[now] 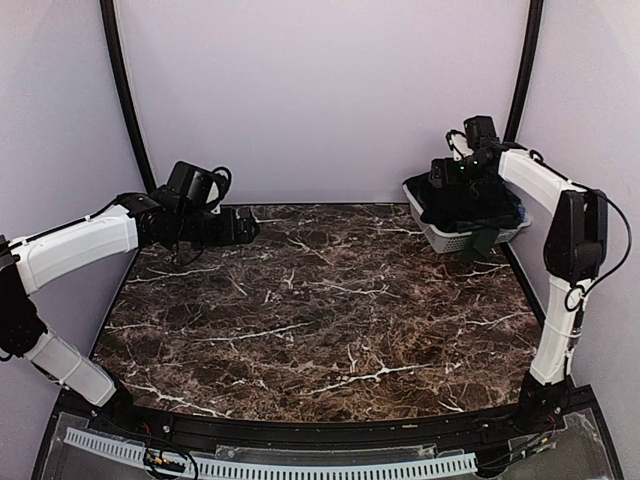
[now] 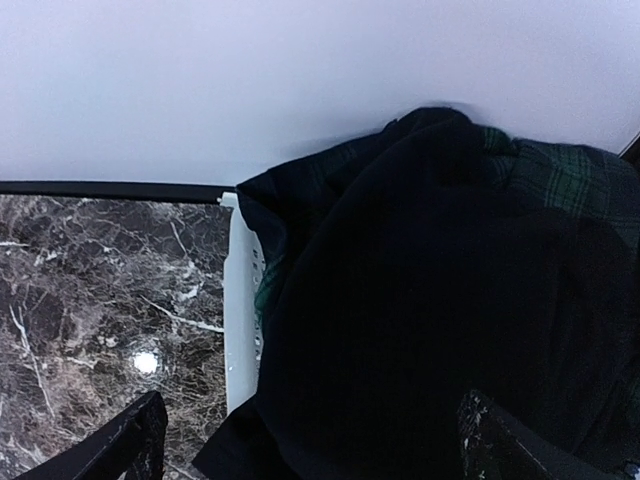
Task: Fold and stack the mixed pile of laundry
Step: Pick up the crumpled T-shirt from the bin, then place the crumpled T-shirt at the center of the board.
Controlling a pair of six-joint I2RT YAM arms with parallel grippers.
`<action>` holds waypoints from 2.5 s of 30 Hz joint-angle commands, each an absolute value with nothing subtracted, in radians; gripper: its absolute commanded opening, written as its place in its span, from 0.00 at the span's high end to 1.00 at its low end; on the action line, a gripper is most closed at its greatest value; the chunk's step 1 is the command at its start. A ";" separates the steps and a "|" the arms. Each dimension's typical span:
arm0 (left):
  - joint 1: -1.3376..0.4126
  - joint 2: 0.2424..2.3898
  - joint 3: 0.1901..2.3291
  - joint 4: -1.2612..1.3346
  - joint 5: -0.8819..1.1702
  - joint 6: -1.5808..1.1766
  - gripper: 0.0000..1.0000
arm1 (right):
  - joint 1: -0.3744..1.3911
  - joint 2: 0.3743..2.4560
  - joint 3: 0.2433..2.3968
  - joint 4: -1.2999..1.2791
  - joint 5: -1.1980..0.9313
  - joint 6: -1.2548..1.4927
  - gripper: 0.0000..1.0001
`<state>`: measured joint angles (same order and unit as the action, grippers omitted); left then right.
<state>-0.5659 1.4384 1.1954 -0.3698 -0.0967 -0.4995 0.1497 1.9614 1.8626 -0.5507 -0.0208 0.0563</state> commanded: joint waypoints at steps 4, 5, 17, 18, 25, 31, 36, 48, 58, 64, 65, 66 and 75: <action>-0.572 1.418 1.199 -0.399 -0.119 -0.485 0.01 | 0.154 2.122 2.035 -0.669 0.090 0.034 0.18; -0.572 1.420 1.202 -0.401 -0.122 -0.490 0.01 | 0.155 2.121 2.041 -0.673 0.104 0.037 0.24; -0.572 1.440 1.226 -0.420 -0.141 -0.486 0.01 | 0.165 1.967 2.037 -0.679 0.048 0.033 1.00; -0.572 1.440 1.229 -0.421 -0.138 -0.485 0.01 | 0.172 1.946 2.043 -0.677 0.014 0.040 1.00; -0.572 1.443 1.256 -0.402 -0.124 -0.485 0.01 | 0.371 1.921 2.272 -0.754 -0.142 0.027 1.00; -0.563 1.433 1.275 -0.410 -0.117 -0.504 0.01 | 0.559 1.975 2.574 -0.827 -0.239 0.050 1.00; -0.531 1.379 1.266 -0.410 -0.113 -0.531 0.01 | 0.630 1.885 2.555 -0.704 -0.393 0.133 1.00; -0.458 1.168 1.118 -0.373 -0.107 -0.532 0.01 | 0.477 1.547 1.521 -0.373 -0.233 0.274 0.69; -0.480 1.201 0.919 -0.336 0.102 -0.580 0.01 | 0.473 1.384 1.121 -0.333 -0.345 0.282 0.05; -0.571 1.203 0.820 -0.377 0.084 -0.624 0.04 | 0.586 1.372 0.983 -0.306 -0.418 0.301 0.10; -0.580 1.216 0.796 -0.378 0.081 -0.633 0.06 | 0.596 1.384 0.967 -0.297 -0.422 0.306 0.11; -0.581 1.226 0.784 -0.380 0.066 -0.636 0.07 | 0.604 1.403 0.951 -0.278 -0.425 0.311 0.11; -0.583 1.500 0.909 -0.409 -0.076 -0.671 0.13 | 0.620 1.613 0.985 -0.217 -0.369 0.283 0.11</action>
